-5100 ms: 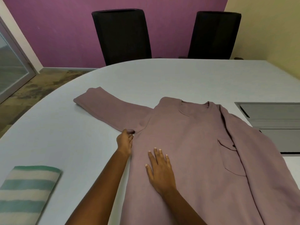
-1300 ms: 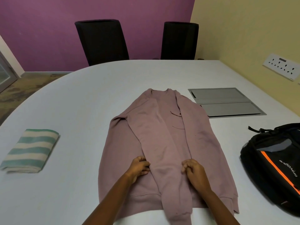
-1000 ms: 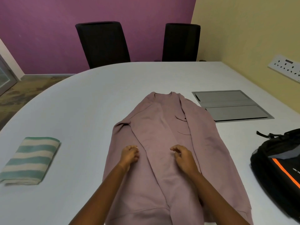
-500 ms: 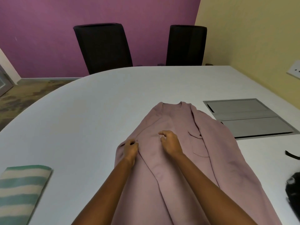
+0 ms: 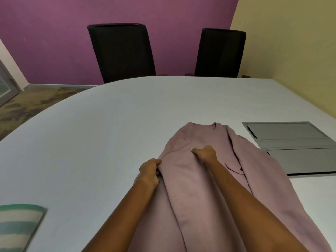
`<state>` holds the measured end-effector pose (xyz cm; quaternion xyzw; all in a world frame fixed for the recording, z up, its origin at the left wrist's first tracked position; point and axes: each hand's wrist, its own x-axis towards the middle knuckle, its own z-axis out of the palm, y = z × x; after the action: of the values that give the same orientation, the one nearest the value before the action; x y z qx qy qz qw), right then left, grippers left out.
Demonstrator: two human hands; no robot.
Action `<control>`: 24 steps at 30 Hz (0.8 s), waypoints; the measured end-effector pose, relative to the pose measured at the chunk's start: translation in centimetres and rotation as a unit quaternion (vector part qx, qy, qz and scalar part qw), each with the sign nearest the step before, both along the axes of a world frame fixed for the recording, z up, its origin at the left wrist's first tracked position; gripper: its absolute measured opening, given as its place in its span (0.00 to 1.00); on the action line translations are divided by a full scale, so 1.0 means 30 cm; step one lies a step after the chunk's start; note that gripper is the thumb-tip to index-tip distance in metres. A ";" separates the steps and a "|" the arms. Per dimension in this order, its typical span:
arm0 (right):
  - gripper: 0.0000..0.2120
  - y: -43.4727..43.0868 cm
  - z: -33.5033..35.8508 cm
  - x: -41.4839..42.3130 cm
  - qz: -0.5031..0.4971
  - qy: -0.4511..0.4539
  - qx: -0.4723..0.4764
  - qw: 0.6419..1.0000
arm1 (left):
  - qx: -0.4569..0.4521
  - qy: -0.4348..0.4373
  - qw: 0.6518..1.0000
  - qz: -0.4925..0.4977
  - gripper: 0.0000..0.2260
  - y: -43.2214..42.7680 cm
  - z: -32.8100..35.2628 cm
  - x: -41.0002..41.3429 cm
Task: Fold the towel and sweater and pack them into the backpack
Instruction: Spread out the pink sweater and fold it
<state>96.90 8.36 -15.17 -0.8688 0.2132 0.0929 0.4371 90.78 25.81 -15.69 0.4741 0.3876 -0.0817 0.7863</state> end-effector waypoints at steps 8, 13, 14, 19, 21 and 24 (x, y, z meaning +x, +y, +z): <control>0.08 0.152 0.116 0.129 0.069 -0.016 0.258 0.964 | -0.142 -0.086 0.984 0.060 0.12 0.160 -0.008 0.022; 0.10 0.233 0.122 0.183 0.093 -0.024 0.448 0.889 | -0.088 -0.091 0.985 0.115 0.07 0.206 -0.073 0.011; 0.11 0.242 0.106 0.187 0.090 -0.026 0.461 0.882 | -0.079 -0.086 0.986 0.118 0.05 0.208 -0.077 0.016; 0.19 0.256 -0.033 0.190 0.082 0.009 0.172 0.982 | 0.075 -0.051 0.992 0.085 0.24 0.202 -0.111 0.030; 0.23 0.244 -0.078 0.185 0.093 -0.008 0.073 0.993 | 0.146 -0.038 0.985 0.083 0.23 0.206 -0.127 0.034; 0.21 0.240 -0.104 0.168 0.123 -0.071 0.006 0.990 | 0.224 -0.028 0.972 0.064 0.20 0.205 -0.145 0.047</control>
<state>101.94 15.57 -18.27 -0.8902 0.0725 0.0858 0.4415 92.18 31.97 -20.05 0.6148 0.4034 0.0711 0.6739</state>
